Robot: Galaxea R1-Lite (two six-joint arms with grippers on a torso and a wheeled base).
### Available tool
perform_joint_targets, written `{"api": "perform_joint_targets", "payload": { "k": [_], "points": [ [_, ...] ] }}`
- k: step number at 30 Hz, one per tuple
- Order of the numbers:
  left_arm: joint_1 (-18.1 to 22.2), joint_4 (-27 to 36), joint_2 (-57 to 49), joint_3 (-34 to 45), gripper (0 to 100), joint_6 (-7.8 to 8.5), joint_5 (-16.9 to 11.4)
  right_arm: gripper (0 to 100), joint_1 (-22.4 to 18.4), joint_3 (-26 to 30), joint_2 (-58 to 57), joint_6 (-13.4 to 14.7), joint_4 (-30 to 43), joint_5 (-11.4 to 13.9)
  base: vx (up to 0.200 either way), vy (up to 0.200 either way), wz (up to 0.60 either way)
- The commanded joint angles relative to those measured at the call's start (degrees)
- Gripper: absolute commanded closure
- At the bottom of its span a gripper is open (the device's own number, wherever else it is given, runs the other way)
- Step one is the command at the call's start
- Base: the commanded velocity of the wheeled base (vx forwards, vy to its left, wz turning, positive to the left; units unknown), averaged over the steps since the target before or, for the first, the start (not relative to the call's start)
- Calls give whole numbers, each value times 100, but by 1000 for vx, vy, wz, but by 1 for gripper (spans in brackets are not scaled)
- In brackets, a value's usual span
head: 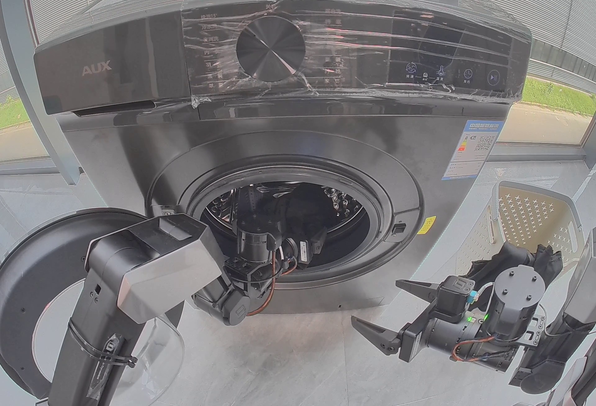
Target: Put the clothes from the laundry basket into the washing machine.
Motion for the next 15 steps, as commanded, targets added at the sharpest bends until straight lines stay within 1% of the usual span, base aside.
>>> {"api": "perform_joint_targets", "payload": {
  "k": [1, 5, 6, 7, 9, 10, 15],
  "points": [
    [-18, 12, -10, 111, 0, 20, -5, 0, 4, 3, -4, 2, -3, 1, 0, 0, 0],
    [-1, 20, 34, 111, 0, 46, -5, 0, 21, 3, -4, 2, -3, 1, 0, 0, 0],
    [8, 20, 34, 111, 0, 82, -5, 0, 21, 3, -4, 2, -3, 1, 0, 0, 0],
    [8, 20, 43, 111, 100, 117, -5, 0, 21, 3, 5, 2, -3, 1, 0, 0, 0],
    [8, 20, 52, 111, 100, 117, -5, 0, 21, 3, 5, 2, -3, 1, 0, 0, 0],
    [17, 3, 175, 31, 100, 152, 4, 0, 39, 3, 5, 10, -3, 1, 0, 0, 0],
    [17, -15, 263, -48, 100, 161, 4, 0, 92, 3, -13, 10, -3, 1, 0, 0, 0]
  ]
}}
